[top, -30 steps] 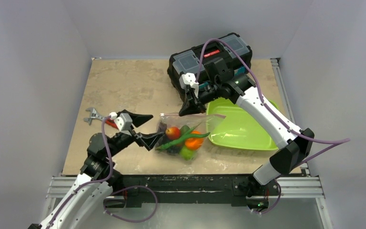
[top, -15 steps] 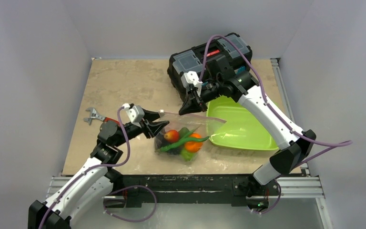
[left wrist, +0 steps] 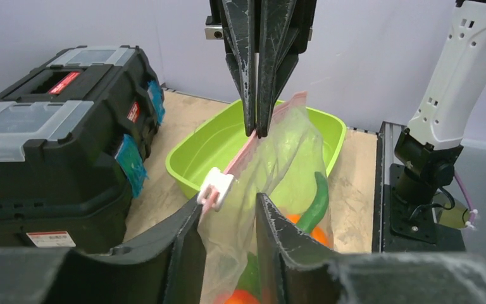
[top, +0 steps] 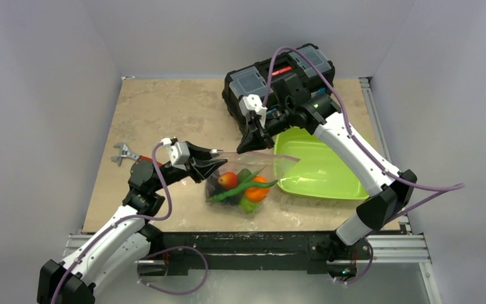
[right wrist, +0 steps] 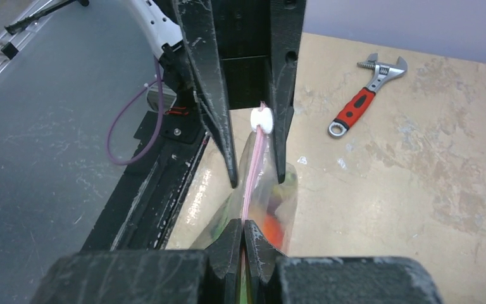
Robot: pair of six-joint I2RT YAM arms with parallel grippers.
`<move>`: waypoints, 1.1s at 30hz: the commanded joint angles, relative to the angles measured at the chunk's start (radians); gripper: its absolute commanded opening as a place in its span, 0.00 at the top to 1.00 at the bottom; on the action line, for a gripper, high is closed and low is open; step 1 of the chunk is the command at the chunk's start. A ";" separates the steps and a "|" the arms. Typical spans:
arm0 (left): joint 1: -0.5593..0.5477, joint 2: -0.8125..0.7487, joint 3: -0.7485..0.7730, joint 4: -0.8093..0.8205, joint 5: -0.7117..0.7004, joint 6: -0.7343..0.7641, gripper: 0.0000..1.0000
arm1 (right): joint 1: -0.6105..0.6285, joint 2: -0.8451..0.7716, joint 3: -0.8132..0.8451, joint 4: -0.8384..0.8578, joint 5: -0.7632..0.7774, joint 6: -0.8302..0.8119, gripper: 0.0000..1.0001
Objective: Open the zip-top bag and remove the fake food
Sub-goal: Pick up the zipper food storage bag at the center of the board, then unzip the zipper food storage bag at the center of the board.
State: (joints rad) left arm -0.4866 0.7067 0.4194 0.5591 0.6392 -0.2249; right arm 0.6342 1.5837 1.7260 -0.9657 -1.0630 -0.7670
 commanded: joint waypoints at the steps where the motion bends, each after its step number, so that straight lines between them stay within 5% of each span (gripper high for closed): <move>1: -0.002 0.030 0.041 0.091 0.063 -0.026 0.82 | -0.002 -0.007 0.040 0.002 -0.025 0.018 1.00; 4: -0.002 0.020 0.041 0.060 0.062 -0.021 1.00 | -0.001 -0.009 0.046 0.002 -0.005 0.021 1.00; 7: -0.003 -0.001 0.048 0.026 0.046 -0.020 1.00 | 0.019 0.000 0.061 0.000 0.075 0.036 1.00; 13: -0.001 0.019 0.103 -0.016 0.059 -0.055 1.00 | 0.156 0.111 0.262 -0.061 0.169 0.045 0.63; 17: -0.003 0.018 0.105 -0.019 0.063 -0.071 1.00 | 0.184 0.165 0.347 -0.053 0.197 0.085 0.57; 21: -0.002 0.009 0.103 -0.030 0.063 -0.070 1.00 | 0.203 0.170 0.340 -0.045 0.223 0.097 0.61; 30: -0.002 -0.032 0.099 -0.095 0.004 -0.032 1.00 | 0.206 0.131 0.302 -0.015 0.233 0.112 1.00; 33: -0.003 -0.080 0.098 -0.161 -0.071 0.005 1.00 | 0.205 0.107 0.280 -0.003 0.262 0.118 1.00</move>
State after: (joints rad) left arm -0.4858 0.6895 0.4850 0.4335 0.6353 -0.2672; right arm 0.8371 1.7493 2.0251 -1.0138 -0.8471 -0.6624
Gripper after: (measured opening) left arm 0.002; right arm 0.032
